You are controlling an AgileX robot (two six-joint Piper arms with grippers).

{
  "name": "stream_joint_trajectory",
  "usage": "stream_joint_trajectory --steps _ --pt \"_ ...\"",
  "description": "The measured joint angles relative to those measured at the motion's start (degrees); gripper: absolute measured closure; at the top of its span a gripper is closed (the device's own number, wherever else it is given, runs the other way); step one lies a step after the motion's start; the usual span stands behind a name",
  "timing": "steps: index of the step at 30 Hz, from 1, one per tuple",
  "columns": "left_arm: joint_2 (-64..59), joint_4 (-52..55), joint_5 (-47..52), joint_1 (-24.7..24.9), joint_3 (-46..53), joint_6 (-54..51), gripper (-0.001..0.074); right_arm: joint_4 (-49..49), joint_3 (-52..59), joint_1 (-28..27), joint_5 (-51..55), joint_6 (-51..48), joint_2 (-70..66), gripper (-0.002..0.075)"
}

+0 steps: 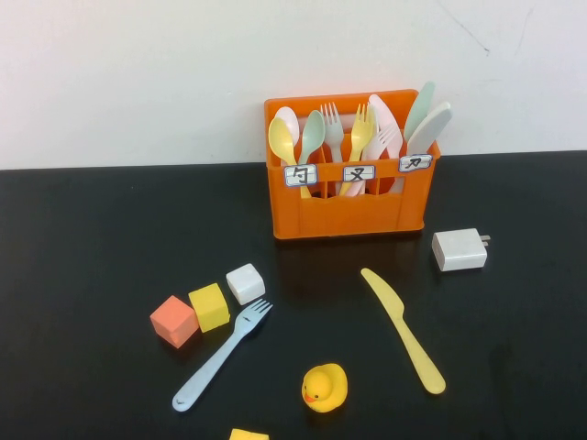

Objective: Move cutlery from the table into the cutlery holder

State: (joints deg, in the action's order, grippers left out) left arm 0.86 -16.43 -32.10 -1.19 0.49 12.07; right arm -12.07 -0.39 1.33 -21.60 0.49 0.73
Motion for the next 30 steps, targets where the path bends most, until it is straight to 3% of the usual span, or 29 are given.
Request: stream_joint_trajectory --steps 9,16,22,25,30 --pt "0.0 -0.2 33.8 0.0 -17.7 0.9 0.0736 0.4 -11.4 -0.1 15.9 0.0 -0.5 0.0728" --pt "-0.6 3.4 48.7 0.0 -21.2 -1.8 0.0736 1.6 -17.8 -0.1 30.7 0.9 -10.0 0.0728" --pt "-4.1 3.1 60.1 0.0 -21.2 -2.0 0.0736 7.7 -21.1 -0.1 37.4 0.3 -22.1 0.0728" --pt "-7.9 0.6 65.1 0.0 -21.2 -2.1 0.0736 14.1 -23.7 -0.1 41.5 -6.2 -27.5 0.0728" --pt "-14.7 -0.8 68.7 0.0 -21.3 -0.6 0.0736 29.3 -28.3 -0.1 52.2 -28.9 -36.0 0.0728"
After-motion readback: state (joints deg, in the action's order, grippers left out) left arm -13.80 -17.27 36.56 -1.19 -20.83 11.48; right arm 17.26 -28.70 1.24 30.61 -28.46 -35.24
